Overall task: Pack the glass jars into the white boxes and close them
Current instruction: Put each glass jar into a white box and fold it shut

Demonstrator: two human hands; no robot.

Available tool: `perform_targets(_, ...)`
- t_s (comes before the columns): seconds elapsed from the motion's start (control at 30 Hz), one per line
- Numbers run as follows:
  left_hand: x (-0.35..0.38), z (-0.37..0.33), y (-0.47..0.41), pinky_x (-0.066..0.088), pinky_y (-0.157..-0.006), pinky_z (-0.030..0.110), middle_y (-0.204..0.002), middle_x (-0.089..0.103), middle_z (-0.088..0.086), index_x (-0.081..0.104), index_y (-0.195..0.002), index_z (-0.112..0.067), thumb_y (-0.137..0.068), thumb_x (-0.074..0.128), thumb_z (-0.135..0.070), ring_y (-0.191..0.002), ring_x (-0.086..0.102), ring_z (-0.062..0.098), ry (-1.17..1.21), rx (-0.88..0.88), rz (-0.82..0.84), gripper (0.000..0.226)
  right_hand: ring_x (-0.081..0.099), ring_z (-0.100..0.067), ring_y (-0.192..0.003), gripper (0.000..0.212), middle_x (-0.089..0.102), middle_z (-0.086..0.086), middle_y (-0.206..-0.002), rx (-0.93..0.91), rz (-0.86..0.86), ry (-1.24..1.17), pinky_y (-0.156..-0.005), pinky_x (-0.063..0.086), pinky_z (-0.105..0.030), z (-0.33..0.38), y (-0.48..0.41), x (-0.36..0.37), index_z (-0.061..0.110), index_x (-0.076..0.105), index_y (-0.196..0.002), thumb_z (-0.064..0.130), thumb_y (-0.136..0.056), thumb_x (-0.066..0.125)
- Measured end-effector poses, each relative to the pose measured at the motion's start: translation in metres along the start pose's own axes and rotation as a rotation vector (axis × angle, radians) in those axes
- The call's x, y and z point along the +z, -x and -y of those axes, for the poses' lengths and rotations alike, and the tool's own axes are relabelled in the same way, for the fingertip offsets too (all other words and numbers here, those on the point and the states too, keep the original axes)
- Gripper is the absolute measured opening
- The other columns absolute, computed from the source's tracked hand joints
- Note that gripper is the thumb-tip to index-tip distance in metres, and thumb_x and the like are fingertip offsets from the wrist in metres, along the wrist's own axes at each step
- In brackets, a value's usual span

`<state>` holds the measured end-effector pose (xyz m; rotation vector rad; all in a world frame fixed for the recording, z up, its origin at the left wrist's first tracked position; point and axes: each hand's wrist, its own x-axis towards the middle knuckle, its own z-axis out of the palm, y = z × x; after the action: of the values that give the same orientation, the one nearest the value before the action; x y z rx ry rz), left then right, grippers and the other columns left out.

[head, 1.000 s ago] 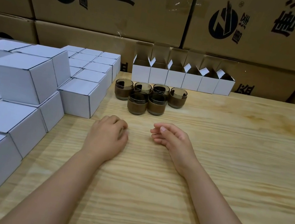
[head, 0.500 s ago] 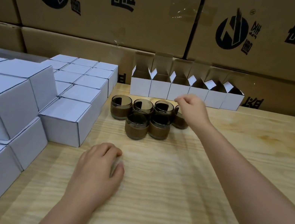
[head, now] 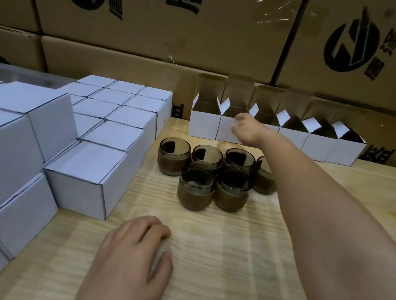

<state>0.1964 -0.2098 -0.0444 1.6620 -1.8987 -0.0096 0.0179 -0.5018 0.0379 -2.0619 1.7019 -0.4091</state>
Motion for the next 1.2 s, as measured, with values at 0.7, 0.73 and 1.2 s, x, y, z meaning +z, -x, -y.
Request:
perform_targets(0.7,0.003,-0.002,0.003,0.029,-0.101,0.031,-0.121,0.053,-0.010,0.052,-0.125,-0.025,-0.085,0.061,-0.045,-0.120,0.045,0.015,0.083,-0.118,0.102,0.046,0.040,-0.013,-0.104,0.024,0.041,0.005,-0.121,-0.298,-0.257,0.150,-0.085,0.033,-0.027,0.062,0.177,-0.076,0.012,0.062,-0.114,0.021,-0.100,0.044)
perform_targets(0.73,0.001,-0.003,0.002,0.028,-0.104,0.033,-0.123,0.052,-0.011,0.046,-0.131,-0.028,-0.081,0.061,-0.054,-0.123,0.044,0.013,0.118,-0.124,0.135,0.058,0.042,-0.013,-0.103,0.023,0.043,0.006,-0.119,-0.296,-0.229,0.166,-0.083,0.032,-0.026,0.064,0.198,-0.077,0.013,0.063,-0.110,0.021,-0.100,0.045)
perform_targets(1.2,-0.018,-0.006,0.007,0.027,-0.117,0.044,-0.134,0.034,-0.043,0.001,-0.146,-0.055,-0.047,0.074,-0.077,-0.139,0.032,0.001,0.613,-0.041,0.379,0.124,0.052,-0.023,-0.106,0.026,0.052,-0.004,-0.120,-0.069,0.187,0.148,-0.096,0.043,-0.040,0.060,0.333,0.009,0.013,0.068,-0.097,0.020,-0.099,0.043)
